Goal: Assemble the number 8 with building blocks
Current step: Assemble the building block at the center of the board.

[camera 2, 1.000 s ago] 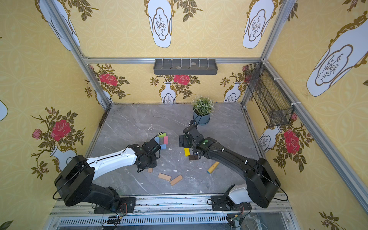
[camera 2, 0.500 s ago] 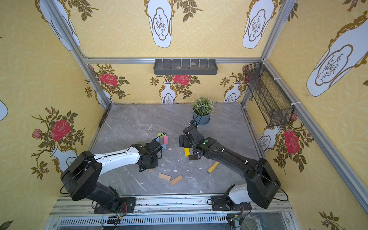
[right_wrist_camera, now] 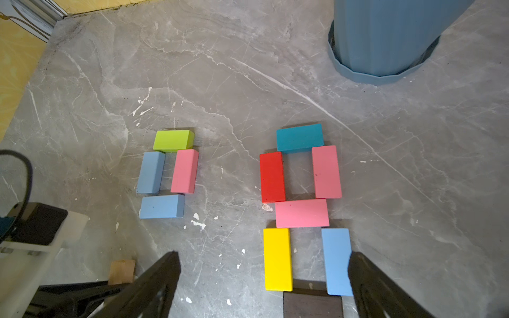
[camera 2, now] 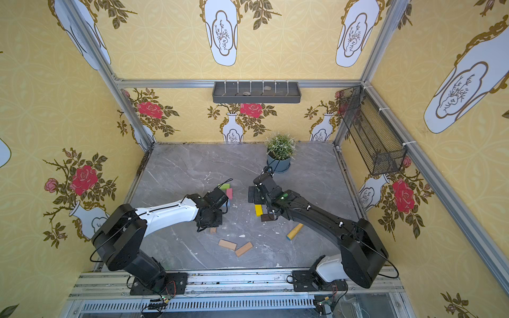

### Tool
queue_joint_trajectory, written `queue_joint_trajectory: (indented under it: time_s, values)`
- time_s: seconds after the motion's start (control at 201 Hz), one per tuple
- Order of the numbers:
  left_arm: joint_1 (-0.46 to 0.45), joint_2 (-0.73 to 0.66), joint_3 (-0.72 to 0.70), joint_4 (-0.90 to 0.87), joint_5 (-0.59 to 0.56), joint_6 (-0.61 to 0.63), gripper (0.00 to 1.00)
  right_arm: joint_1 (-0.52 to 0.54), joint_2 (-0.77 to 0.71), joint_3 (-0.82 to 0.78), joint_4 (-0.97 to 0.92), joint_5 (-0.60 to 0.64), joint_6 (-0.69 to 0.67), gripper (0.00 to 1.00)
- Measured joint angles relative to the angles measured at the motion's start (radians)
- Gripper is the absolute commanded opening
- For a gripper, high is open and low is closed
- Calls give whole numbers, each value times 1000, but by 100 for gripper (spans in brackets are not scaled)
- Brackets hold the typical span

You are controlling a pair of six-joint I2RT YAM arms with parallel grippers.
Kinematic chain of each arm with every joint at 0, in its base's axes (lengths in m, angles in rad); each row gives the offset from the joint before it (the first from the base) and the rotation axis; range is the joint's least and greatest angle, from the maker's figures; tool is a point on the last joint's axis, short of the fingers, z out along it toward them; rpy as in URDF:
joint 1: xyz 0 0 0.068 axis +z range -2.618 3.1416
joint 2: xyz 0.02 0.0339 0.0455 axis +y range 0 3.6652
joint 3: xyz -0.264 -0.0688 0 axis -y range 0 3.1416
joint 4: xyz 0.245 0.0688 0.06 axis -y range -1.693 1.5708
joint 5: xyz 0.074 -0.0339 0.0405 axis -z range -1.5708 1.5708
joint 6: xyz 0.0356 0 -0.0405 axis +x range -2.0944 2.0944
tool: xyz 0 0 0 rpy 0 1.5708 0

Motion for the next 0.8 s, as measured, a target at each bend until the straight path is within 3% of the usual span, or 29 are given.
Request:
queue_joint_trajectory:
  time_s: [0.797]
  values:
    - [60,109,92,13,12,71,20,-8,0,-17,-2,4,0,98]
